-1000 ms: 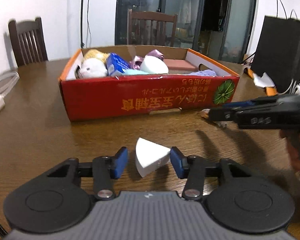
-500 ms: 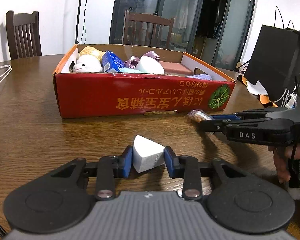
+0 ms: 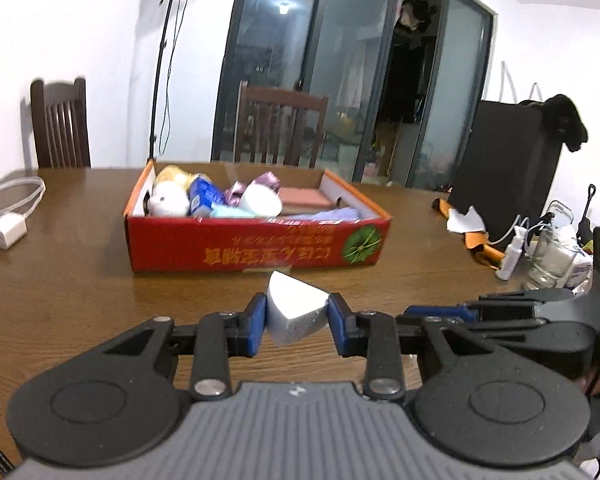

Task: Organize soft objects
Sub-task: 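Grasp the white sponge wedge with the left tool while the right tool grasps the wrapped candy, then carry the wedge into the box with the left tool while the right tool drops the candy in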

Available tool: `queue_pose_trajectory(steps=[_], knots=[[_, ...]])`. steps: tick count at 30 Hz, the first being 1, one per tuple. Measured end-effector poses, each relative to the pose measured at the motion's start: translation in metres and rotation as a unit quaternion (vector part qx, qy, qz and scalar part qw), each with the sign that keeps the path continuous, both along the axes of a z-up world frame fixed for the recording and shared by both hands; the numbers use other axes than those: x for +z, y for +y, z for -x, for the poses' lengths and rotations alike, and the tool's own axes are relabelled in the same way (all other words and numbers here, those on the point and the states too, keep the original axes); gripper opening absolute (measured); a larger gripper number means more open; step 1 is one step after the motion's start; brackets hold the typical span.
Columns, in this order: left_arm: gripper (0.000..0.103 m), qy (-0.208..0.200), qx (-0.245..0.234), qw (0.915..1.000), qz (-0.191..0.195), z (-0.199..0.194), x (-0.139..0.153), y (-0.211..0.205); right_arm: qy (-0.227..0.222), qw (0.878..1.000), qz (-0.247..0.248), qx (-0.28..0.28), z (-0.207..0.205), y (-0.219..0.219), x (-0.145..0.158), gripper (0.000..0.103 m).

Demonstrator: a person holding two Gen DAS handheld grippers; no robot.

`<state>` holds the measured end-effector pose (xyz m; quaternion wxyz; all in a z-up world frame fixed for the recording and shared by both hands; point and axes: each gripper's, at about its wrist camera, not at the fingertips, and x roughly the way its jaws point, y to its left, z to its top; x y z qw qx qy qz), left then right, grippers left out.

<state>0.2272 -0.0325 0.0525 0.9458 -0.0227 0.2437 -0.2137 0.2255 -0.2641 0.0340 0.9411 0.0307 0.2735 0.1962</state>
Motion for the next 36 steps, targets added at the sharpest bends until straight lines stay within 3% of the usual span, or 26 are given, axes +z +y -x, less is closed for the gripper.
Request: queue_pose_trajectory(steps=[4, 11, 12, 14, 18, 22, 24, 26, 31, 36], knots=[[0.033, -0.018, -0.009, 0.9998, 0.001, 0.016, 0.01, -0.006, -0.017, 1.0, 0.0, -0.002, 0.018, -0.002, 0.01, 0.015], [0.034, -0.012, 0.011, 0.9998, -0.007, 0.023, 0.008, 0.001, -0.008, 1.0, 0.007, 0.006, 0.028, -0.009, 0.003, 0.019], [0.034, -0.01, 0.013, 0.9998, -0.007, 0.024, 0.006, 0.003, 0.0, 1.0, 0.014, 0.011, 0.031, -0.009, 0.002, 0.028], [0.034, -0.003, 0.019, 0.9998, -0.009, 0.023, 0.002, 0.006, 0.005, 1.0, 0.024, 0.017, 0.038, -0.007, -0.001, 0.034], [0.034, 0.012, 0.02, 0.9997, -0.006, 0.022, -0.005, 0.007, 0.025, 0.998, 0.039, 0.052, 0.05, 0.006, -0.015, 0.029], [0.034, 0.013, 0.014, 0.9998, -0.008, 0.022, -0.008, 0.006, 0.036, 0.996, 0.066, 0.045, 0.051, 0.017, -0.027, 0.026], [0.034, 0.016, 0.012, 0.9998, -0.007, 0.019, -0.011, 0.006, 0.038, 0.996, 0.069, 0.046, 0.05, 0.017, -0.029, 0.014], [0.034, 0.018, 0.011, 0.9998, -0.008, 0.014, -0.012, 0.006, 0.04, 0.996, 0.064, 0.045, 0.047, 0.015, -0.028, 0.014], [0.034, 0.003, -0.018, 0.9998, 0.012, -0.027, 0.007, 0.008, 0.017, 0.998, 0.044, 0.047, 0.021, 0.002, -0.002, 0.013], [0.034, -0.009, -0.025, 0.9996, 0.003, -0.125, 0.039, 0.003, -0.039, 0.993, 0.092, 0.065, -0.058, -0.006, 0.047, 0.013]])
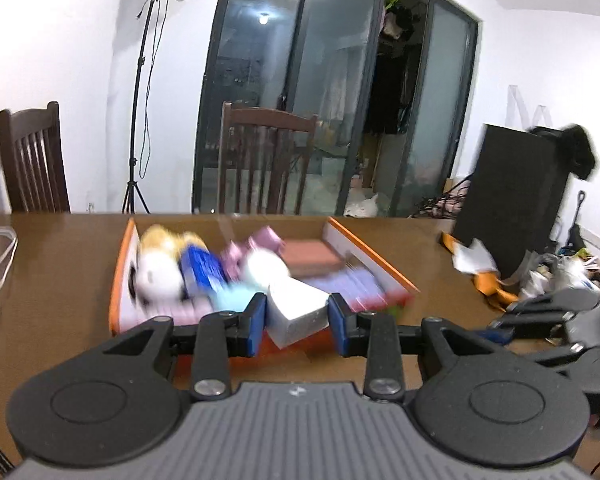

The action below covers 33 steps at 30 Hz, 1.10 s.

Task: Organize soft objects
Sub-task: 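Carry the wedge into the box with the left tool while the right tool drops the candy in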

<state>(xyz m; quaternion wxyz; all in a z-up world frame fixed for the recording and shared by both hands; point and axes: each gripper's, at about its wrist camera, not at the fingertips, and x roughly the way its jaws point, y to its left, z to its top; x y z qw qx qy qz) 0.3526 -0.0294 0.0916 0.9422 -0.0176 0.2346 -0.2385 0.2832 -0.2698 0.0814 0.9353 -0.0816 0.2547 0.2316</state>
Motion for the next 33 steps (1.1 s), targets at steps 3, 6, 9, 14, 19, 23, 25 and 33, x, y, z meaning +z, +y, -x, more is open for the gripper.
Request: queue_pose_trajectory(steps=[3, 6, 9, 14, 19, 23, 25, 33], knots=[[0.034, 0.018, 0.007, 0.9998, -0.008, -0.071, 0.005, -0.009, 0.002, 1.0, 0.029, 0.002, -0.066, -0.002, 0.017, 0.013], [0.034, 0.056, 0.022, 0.9981, -0.014, -0.14, -0.001, -0.019, 0.03, 0.998, 0.054, 0.001, -0.136, 0.002, 0.015, 0.013], [0.038, 0.086, 0.047, 0.9951, -0.014, -0.193, -0.013, -0.03, 0.047, 0.995, 0.083, -0.004, -0.191, 0.009, 0.002, 0.014], [0.047, 0.11, 0.065, 0.9916, -0.02, -0.233, -0.031, -0.036, 0.07, 0.996, 0.055, -0.012, -0.243, 0.009, -0.015, 0.023], [0.048, 0.097, 0.049, 0.9934, -0.037, -0.23, -0.031, -0.033, 0.062, 0.997, 0.035, -0.024, -0.25, 0.0, -0.011, 0.023], [0.049, 0.094, 0.053, 0.9929, -0.05, -0.225, -0.026, -0.031, 0.06, 0.997, 0.03, -0.035, -0.25, -0.005, -0.01, 0.023], [0.049, 0.088, 0.053, 0.9933, -0.053, -0.215, -0.017, -0.026, 0.059, 0.997, 0.024, -0.041, -0.246, -0.008, -0.007, 0.023], [0.064, 0.044, 0.058, 0.9946, -0.074, -0.151, 0.03, -0.002, 0.045, 0.995, 0.024, -0.091, -0.197, -0.037, 0.036, 0.048]])
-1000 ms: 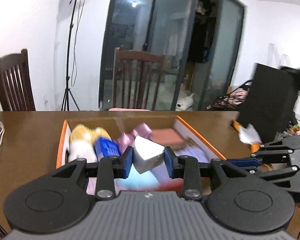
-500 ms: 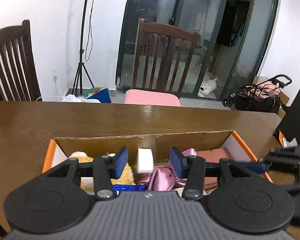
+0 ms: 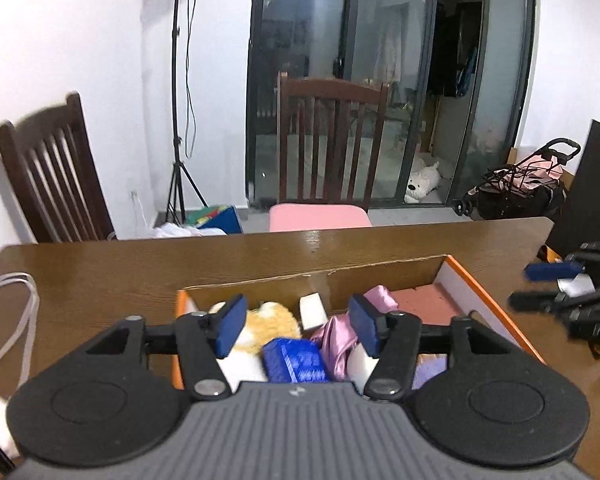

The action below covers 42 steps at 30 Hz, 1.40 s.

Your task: Organize soft objects

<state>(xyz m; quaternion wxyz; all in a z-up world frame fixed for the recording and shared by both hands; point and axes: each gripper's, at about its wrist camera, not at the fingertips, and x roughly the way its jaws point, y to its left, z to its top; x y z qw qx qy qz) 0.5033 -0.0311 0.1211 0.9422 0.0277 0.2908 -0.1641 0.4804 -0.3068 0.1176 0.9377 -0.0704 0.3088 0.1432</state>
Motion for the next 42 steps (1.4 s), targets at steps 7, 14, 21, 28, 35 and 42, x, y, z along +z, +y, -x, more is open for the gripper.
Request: queue_pose_trajectory(steps=[7, 14, 21, 28, 35, 42], knots=[[0.095, -0.059, 0.05, 0.997, -0.004, 0.082, 0.023, 0.023, -0.045, 0.996, -0.041, -0.069, 0.072, -0.025, 0.031, 0.088], [0.101, -0.16, 0.099, 0.9819, 0.02, 0.161, 0.023, 0.034, -0.161, 0.98, -0.07, -0.091, 0.153, -0.009, 0.022, 0.094], [0.101, -0.192, 0.09, 0.9772, 0.016, 0.226, 0.013, 0.036, -0.201, 0.97, -0.085, -0.108, 0.212, 0.011, -0.006, 0.096], [0.101, -0.202, 0.097, 0.9744, 0.021, 0.274, 0.009, 0.041, -0.198, 0.966, -0.109, -0.122, 0.256, 0.015, -0.015, 0.096], [0.103, -0.206, 0.1, 0.973, 0.03, 0.351, -0.009, 0.045, -0.201, 0.968, -0.095, -0.116, 0.32, 0.032, -0.031, 0.096], [0.103, -0.202, 0.107, 0.9726, 0.041, 0.429, -0.043, 0.05, -0.202, 0.969, -0.102, -0.097, 0.396, 0.057, -0.058, 0.096]])
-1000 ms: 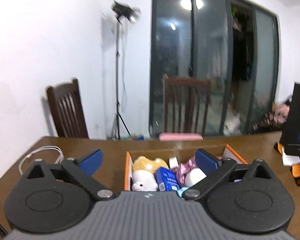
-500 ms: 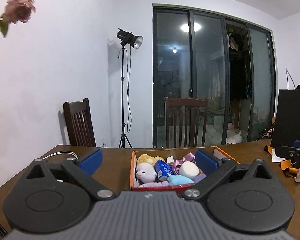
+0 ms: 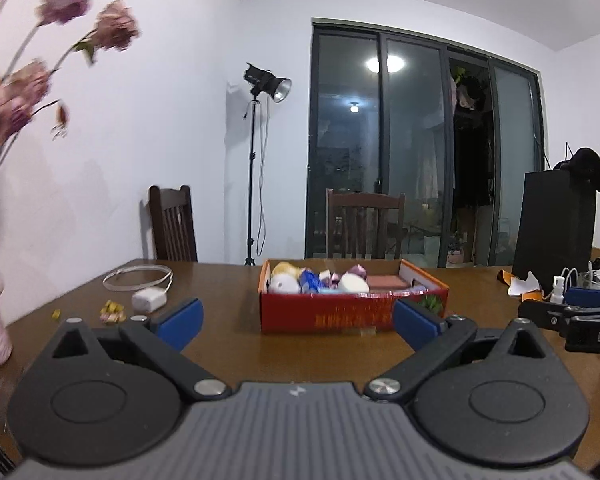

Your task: Organize soft objects

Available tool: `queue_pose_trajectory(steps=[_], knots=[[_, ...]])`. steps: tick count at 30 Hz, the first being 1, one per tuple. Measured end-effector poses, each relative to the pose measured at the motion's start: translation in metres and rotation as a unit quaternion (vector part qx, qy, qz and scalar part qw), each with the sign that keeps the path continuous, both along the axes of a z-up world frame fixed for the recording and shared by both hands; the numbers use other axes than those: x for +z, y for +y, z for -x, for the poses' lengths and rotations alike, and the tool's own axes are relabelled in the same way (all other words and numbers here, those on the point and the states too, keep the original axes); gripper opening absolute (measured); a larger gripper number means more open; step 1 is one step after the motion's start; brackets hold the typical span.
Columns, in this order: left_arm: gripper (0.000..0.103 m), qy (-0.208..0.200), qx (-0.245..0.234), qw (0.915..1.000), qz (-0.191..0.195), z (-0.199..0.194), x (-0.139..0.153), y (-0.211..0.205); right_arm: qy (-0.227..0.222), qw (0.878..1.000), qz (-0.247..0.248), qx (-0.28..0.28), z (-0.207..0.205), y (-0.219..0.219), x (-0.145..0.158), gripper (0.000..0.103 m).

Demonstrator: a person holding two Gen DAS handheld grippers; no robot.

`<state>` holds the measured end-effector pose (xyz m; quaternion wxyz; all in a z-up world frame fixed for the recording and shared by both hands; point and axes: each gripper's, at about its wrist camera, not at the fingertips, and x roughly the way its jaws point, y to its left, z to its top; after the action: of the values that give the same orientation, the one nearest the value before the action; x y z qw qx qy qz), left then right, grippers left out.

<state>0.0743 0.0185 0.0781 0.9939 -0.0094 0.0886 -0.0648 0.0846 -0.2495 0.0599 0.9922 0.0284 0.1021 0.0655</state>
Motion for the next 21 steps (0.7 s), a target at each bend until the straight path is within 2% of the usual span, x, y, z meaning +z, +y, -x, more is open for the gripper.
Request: queue_pose_trajectory(steps=[3, 7, 10, 13, 17, 21], knots=[[0.103, 0.008, 0.003, 1.0, 0.004, 0.023, -0.019, 0.008, -0.006, 1.0, -0.023, 0.012, 0.033, 0.01, -0.015, 0.096], [0.103, 0.006, 0.021, 0.9996, -0.015, 0.048, -0.036, 0.015, -0.003, 1.0, -0.005, 0.019, 0.065, 0.022, -0.04, 0.096], [0.103, 0.007, 0.015, 0.9997, -0.018, 0.063, -0.046, 0.019, 0.007, 1.0, 0.003, 0.022, 0.081, 0.028, -0.054, 0.096], [0.103, 0.007, 0.024, 0.9991, -0.034, 0.068, -0.05, 0.017, 0.013, 1.0, 0.005, 0.022, 0.089, 0.028, -0.061, 0.096], [0.103, 0.005, 0.027, 0.9993, -0.027, 0.069, -0.049, 0.019, 0.017, 1.0, 0.008, 0.013, 0.088, 0.03, -0.062, 0.102], [0.103, 0.005, 0.032, 0.9989, -0.033, 0.068, -0.051, 0.019, 0.016, 1.0, -0.002, 0.024, 0.084, 0.028, -0.062, 0.102]])
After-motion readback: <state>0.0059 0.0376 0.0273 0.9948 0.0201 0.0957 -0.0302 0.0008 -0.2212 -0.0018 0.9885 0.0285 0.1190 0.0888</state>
